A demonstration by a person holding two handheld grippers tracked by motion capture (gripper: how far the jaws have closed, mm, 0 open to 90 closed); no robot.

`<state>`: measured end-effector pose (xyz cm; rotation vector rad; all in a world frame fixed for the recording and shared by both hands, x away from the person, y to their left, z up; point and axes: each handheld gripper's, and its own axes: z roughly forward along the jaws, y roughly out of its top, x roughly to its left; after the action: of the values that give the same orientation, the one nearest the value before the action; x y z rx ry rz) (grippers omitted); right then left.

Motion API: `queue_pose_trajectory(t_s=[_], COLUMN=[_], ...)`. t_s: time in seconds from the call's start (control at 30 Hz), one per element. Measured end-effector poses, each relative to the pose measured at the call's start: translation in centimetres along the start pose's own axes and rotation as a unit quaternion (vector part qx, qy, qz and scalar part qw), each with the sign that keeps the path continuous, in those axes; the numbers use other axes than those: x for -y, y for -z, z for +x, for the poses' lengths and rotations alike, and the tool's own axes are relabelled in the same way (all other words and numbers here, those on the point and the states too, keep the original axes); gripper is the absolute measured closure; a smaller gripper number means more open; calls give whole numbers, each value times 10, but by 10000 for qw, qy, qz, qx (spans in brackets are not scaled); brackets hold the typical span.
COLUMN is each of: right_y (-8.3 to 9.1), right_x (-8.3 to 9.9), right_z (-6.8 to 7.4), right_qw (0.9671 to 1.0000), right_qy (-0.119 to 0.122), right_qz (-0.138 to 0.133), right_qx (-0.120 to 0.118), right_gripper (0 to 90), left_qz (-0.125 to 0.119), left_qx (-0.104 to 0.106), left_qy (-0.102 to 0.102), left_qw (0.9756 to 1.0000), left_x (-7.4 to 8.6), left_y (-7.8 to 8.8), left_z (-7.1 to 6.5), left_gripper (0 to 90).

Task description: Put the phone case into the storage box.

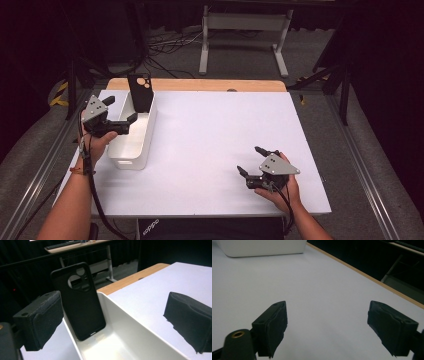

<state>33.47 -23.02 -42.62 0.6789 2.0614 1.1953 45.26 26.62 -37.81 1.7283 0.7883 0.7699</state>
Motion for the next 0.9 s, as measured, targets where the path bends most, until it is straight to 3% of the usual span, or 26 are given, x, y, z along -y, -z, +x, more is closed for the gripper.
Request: queue_pose_trajectory(t_s=[0.57, 0.9], right_y=[2, 4], right_x=[0, 0], right_z=[0, 0], right_qw=[10000, 10000], right_qy=[-17, 5], right_qz=[-7, -21], right_qx=[-29, -35], right_gripper=[172, 173], left_qz=[12, 6], left_qx=[201, 363], left_qy=[-135, -164], left_qw=[9997, 9992], left_x=[-5, -8], left_y=[11, 26], left_z=[-21, -34], left_gripper=[37, 37])
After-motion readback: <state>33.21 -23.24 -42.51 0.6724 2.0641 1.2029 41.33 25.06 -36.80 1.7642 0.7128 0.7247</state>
